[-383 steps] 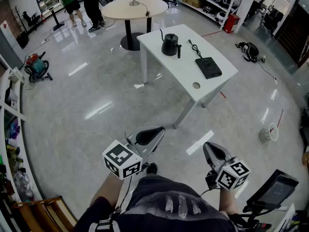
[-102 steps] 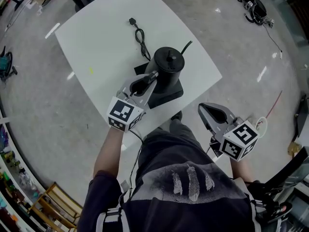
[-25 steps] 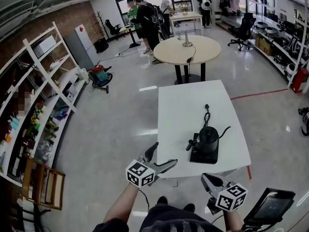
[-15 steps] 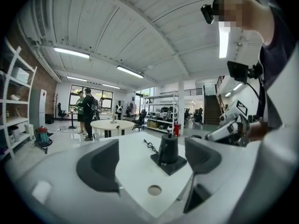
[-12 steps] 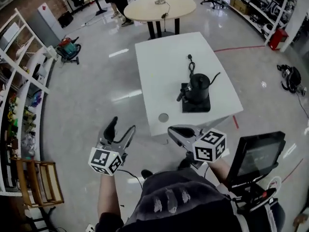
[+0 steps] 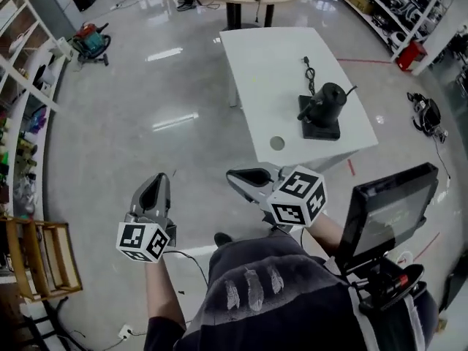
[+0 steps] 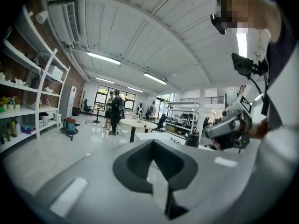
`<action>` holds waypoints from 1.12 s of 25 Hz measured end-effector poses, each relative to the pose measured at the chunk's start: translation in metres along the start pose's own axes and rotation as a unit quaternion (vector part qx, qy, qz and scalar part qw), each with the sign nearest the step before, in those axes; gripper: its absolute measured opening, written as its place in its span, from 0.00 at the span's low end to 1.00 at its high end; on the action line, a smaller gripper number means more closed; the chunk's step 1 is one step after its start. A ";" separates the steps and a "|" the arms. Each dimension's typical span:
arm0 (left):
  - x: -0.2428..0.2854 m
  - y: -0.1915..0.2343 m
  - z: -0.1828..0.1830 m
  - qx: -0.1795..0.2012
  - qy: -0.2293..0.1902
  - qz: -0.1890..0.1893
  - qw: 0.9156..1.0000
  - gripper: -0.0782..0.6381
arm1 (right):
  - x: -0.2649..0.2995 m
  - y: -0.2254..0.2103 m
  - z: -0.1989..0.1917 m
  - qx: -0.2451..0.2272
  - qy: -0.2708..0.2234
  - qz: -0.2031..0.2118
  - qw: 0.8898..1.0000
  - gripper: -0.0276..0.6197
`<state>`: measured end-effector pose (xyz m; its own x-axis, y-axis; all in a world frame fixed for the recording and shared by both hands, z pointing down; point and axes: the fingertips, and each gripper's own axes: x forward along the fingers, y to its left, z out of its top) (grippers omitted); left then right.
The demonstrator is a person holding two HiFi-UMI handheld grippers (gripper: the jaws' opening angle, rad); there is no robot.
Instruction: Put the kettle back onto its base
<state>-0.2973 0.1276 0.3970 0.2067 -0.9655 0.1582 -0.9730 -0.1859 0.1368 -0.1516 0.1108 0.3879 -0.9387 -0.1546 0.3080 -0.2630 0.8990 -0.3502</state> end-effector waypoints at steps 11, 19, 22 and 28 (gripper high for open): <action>-0.111 0.134 0.028 0.015 -0.041 0.075 0.996 0.11 | 0.168 0.095 0.031 -0.058 0.041 0.082 0.994 0.04; -0.123 0.151 0.011 0.018 -0.004 0.087 0.996 0.11 | 0.212 0.106 0.032 -0.045 0.064 0.113 0.990 0.04; -0.119 0.163 0.006 0.024 0.018 0.085 0.996 0.11 | 0.231 0.099 0.034 -0.029 0.066 0.121 0.990 0.04; -0.090 0.199 0.011 0.041 0.058 0.085 0.994 0.11 | 0.282 0.067 0.052 0.008 0.059 0.127 0.990 0.04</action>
<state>-0.5107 0.1755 0.3997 0.0450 -0.9574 0.2852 -0.9990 -0.0415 0.0183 -0.4457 0.1063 0.4048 -0.9430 0.1260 0.3081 -0.0253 0.8957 -0.4438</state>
